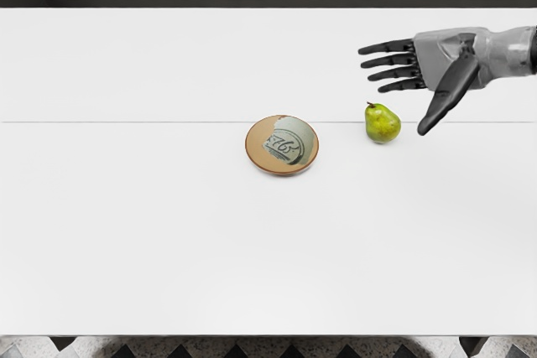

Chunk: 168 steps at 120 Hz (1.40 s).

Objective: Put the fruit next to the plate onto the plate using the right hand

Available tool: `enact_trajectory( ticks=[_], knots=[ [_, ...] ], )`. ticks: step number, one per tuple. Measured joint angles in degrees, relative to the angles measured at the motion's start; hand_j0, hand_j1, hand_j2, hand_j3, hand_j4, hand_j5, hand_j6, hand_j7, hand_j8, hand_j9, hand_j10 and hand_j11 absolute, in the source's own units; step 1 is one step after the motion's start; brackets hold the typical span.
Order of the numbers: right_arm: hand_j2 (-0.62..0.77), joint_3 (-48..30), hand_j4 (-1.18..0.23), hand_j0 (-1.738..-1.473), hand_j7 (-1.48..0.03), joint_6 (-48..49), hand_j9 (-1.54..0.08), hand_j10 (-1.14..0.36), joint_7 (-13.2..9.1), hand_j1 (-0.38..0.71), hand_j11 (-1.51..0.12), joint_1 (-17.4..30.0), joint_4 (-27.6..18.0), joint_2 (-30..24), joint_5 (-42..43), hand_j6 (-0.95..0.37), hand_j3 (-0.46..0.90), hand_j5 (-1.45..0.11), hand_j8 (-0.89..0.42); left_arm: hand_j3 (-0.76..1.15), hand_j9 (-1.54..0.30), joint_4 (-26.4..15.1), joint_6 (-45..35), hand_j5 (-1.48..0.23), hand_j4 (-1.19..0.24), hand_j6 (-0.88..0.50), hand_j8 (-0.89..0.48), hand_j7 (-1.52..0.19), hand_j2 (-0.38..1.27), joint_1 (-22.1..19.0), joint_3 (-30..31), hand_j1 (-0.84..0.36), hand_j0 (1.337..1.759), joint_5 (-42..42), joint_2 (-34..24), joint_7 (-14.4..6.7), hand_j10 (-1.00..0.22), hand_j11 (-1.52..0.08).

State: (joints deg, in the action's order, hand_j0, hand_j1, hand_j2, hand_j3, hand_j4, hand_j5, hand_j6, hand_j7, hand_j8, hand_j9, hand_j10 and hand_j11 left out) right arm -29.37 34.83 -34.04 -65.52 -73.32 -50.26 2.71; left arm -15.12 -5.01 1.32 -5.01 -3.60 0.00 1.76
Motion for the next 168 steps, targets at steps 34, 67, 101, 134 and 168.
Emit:
enact_trajectory(
  ticks=[34, 67, 101, 134, 168],
  knots=[
    [0.00, 19.23, -0.02, -1.658, -0.02, -0.35, -0.02, -0.02, -0.90, -0.33, -0.02, -19.51, 2.10, 1.61, 7.25, -0.02, 0.00, -0.02, -0.02, 0.00, 0.00, 0.00, 0.00, 0.00, 0.00, 0.00, 0.00, 0.00, 0.00, 0.00, -0.01, 0.35, 1.658, 0.01, 0.00, 0.00, 0.00, 0.00],
    [0.00, 44.08, -0.02, -1.658, -0.03, -29.50, -0.03, -0.02, -0.96, -0.32, -0.03, -30.26, 6.69, 18.75, 19.88, -0.03, 0.00, -0.03, -0.03, 0.00, 0.00, 0.00, 0.00, 0.00, 0.00, 0.00, 0.00, 0.00, 0.00, 0.00, 0.00, 0.35, 1.658, 0.00, 0.00, 0.00, 0.00, 0.00],
    [0.00, 46.60, -0.03, -1.658, -0.03, -41.77, -0.03, -0.03, -0.96, -0.32, -0.03, -21.10, 15.43, 30.13, 22.25, -0.03, 0.00, -0.03, -0.03, 0.00, 0.00, 0.00, 0.01, 0.00, 0.00, 0.00, 0.00, 0.00, 0.00, 0.00, 0.00, 0.35, 1.658, 0.00, 0.00, 0.00, 0.00, 0.00],
    [0.00, 46.31, -0.03, -1.658, -0.04, -45.04, -0.04, -0.03, -0.96, -0.32, -0.04, -16.41, 23.17, 36.24, 23.01, -0.03, 0.00, -0.04, -0.03, 0.00, 0.00, 0.00, 0.00, 0.00, 0.00, 0.00, 0.00, 0.00, 0.00, 0.04, 0.00, 0.35, 1.658, 0.00, 0.00, 0.00, 0.00, 0.00],
    [-0.01, 46.62, -0.07, -1.658, -0.09, -45.19, -0.09, -0.07, -0.96, -0.26, -0.09, -15.05, 26.01, 38.93, 23.44, -0.07, 0.00, -0.09, -0.07, 0.00, 0.00, 0.00, 0.00, 0.00, 0.00, 0.00, 0.00, 0.00, 0.00, 0.00, 0.00, 0.35, 1.658, 0.00, 0.00, 0.00, 0.00, 0.00]
  ],
)
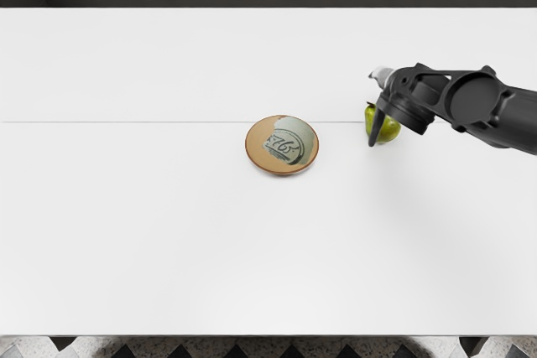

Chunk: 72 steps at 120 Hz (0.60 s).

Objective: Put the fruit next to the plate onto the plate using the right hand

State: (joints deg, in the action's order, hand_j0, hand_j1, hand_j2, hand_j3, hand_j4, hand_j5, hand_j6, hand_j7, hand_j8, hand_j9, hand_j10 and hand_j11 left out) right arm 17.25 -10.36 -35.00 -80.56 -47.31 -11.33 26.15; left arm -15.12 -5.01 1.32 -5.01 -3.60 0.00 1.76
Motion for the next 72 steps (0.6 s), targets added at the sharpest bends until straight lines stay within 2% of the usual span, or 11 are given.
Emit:
enact_trajectory(
  ticks=[30, 72],
  knots=[
    [-0.02, 1.05, -0.13, -1.658, -0.16, 0.04, -0.16, -0.13, 0.00, -0.20, -0.16, 0.07, 0.18, -0.03, 0.03, -0.13, 0.00, -0.16, -0.13, 0.00, 0.00, 0.00, 0.00, 0.00, 0.00, 0.00, 0.00, 0.00, 0.00, 0.00, 0.00, 0.35, 1.658, 0.00, 0.00, 0.00, 0.00, 0.00],
    [-0.03, 3.07, -0.15, -1.658, -0.19, 0.02, -0.19, -0.15, 0.00, -0.17, -0.19, 0.54, 0.57, 0.29, 0.03, -0.15, 0.00, -0.19, -0.15, 0.00, 0.00, 0.00, 0.00, 0.00, 0.00, 0.00, 0.00, 0.00, 0.00, 0.04, 0.00, 0.35, 1.658, 0.00, 0.00, 0.00, 0.00, 0.00]
  ],
)
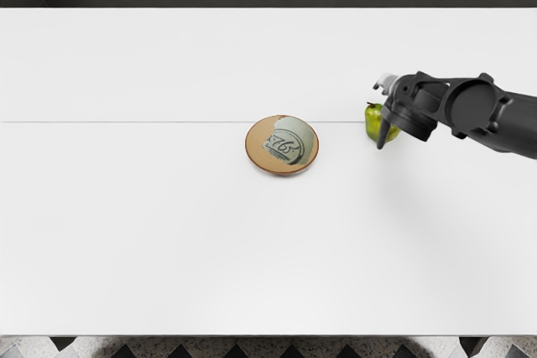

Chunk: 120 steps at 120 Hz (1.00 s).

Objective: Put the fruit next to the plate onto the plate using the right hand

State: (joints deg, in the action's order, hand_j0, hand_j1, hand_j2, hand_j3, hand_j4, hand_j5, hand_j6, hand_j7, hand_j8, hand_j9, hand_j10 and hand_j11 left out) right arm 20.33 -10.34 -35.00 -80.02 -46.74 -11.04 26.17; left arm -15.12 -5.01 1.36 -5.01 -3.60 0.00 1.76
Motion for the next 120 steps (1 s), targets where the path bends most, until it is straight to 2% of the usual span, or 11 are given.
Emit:
enact_trajectory(
  ticks=[40, 63, 74, 80, 88, 95, 104, 120],
  knots=[
    [-0.03, 0.08, -0.16, -1.658, -0.20, -0.11, -0.20, -0.16, 0.00, -0.16, -0.20, 0.66, 0.50, 1.57, -0.06, -0.16, 0.00, -0.20, -0.16, 0.00, 0.00, 0.00, 0.00, 0.00, 0.00, 0.00, 0.00, 0.00, 0.00, -0.05, 0.00, 0.35, 1.658, 0.00, 0.00, 0.00, 0.00, 0.00],
    [-0.05, 0.18, -0.26, -1.658, -0.33, -0.10, -0.33, -0.26, 0.00, -0.04, -0.33, 0.50, 0.99, 1.87, -0.08, -0.26, 0.00, -0.33, -0.26, 0.00, 0.00, 0.00, 0.00, 0.00, 0.00, 0.00, 0.00, 0.00, 0.00, -0.04, 0.00, 0.35, 1.658, 0.00, 0.00, 0.00, 0.00, 0.00],
    [-0.04, 0.06, -0.43, -1.658, -0.56, 0.02, -0.56, -0.43, 0.00, 0.14, -0.56, 0.59, 1.32, 1.87, -0.15, -0.43, 0.00, -0.56, -0.43, 0.00, 0.00, 0.00, 0.00, 0.00, 0.00, 0.00, 0.00, 0.00, 0.00, -0.05, 0.00, 0.35, 1.658, 0.00, 0.00, 0.00, 0.00, 0.00],
    [0.03, -0.04, -0.52, -1.656, -0.69, 0.13, -0.69, -0.40, 0.01, 0.21, -0.70, 0.58, 1.41, 1.79, -0.18, -0.50, 0.00, -0.69, -0.36, 0.00, 0.00, 0.00, 0.00, 0.00, 0.00, 0.00, 0.00, 0.00, 0.00, -0.03, 0.00, 0.35, 1.658, 0.00, 0.00, 0.00, 0.00, 0.00],
    [0.21, -0.16, -0.62, -1.655, -0.81, 0.18, -0.82, -0.39, 0.01, 0.24, -0.83, 0.53, 1.49, 1.78, -0.15, -0.55, 0.00, -0.82, -0.36, 0.00, 0.00, 0.00, 0.00, 0.00, 0.00, 0.00, 0.00, 0.00, 0.00, -0.05, 0.00, 0.35, 1.658, 0.00, 0.00, 0.00, 0.00, 0.00],
    [0.32, -0.31, -0.68, -1.654, -0.89, 0.28, -0.90, -0.40, -0.02, 0.23, -0.91, 0.48, 1.60, 1.68, -0.19, -0.60, 0.00, -0.90, -0.37, 0.00, 0.00, 0.00, 0.00, 0.00, 0.00, 0.00, 0.00, 0.00, 0.00, -0.03, 0.00, 0.35, 1.658, 0.00, 0.00, 0.00, 0.00, 0.00],
    [0.33, -1.16, -0.74, -1.652, -0.97, 1.97, -0.99, -0.33, -0.10, 0.24, -0.97, 0.56, 2.85, 1.62, -0.83, -0.57, 0.00, -0.98, -0.33, 0.00, 0.00, 0.00, 0.00, 0.00, 0.00, 0.00, 0.00, 0.00, 0.00, -0.05, 0.00, 0.35, 1.658, 0.00, 0.00, 0.00, 0.00, 0.00],
    [0.34, -11.53, -0.80, -1.651, -1.05, 14.94, -1.06, -0.31, -0.17, 0.24, -1.03, 0.56, 5.47, 0.88, -4.15, -0.56, 0.00, -1.07, -0.28, 0.00, 0.00, 0.00, 0.00, 0.00, 0.00, 0.00, 0.00, 0.00, 0.00, -0.01, 0.01, 0.35, 1.658, 0.00, 0.00, 0.00, 0.00, 0.00]
  ],
)
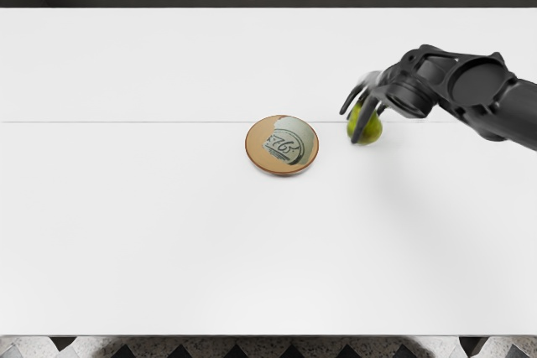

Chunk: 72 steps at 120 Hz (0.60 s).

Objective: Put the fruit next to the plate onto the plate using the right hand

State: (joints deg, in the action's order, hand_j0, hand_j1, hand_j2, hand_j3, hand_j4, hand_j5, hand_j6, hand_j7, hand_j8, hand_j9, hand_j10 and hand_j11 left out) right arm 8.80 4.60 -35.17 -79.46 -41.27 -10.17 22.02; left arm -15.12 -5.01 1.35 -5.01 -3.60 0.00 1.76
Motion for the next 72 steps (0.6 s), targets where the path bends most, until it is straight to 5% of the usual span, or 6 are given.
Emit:
enact_trajectory(
  ticks=[50, 72],
  knots=[
    [0.41, -5.71, -0.83, -1.649, -1.12, 7.81, -1.17, -0.23, 0.13, 0.30, -1.14, -6.49, 4.36, 9.55, -6.62, -0.51, 0.00, -1.20, -0.18, 0.00, 0.00, 0.00, 0.00, 0.00, 0.00, 0.00, 0.00, 0.00, 0.00, -0.03, 0.00, 0.35, 1.658, 0.00, 0.00, 0.00, 0.00, 0.00],
    [0.17, -5.52, -0.37, -1.654, -0.49, 7.46, -0.51, -0.12, 0.16, -0.05, -0.50, -6.11, 5.10, 10.06, -6.31, -0.24, 0.00, -0.53, -0.10, 0.00, 0.00, 0.00, 0.00, 0.00, 0.00, 0.00, 0.00, 0.00, 0.00, -0.03, 0.00, 0.35, 1.658, 0.00, 0.00, 0.00, 0.00, 0.00]
  ],
)
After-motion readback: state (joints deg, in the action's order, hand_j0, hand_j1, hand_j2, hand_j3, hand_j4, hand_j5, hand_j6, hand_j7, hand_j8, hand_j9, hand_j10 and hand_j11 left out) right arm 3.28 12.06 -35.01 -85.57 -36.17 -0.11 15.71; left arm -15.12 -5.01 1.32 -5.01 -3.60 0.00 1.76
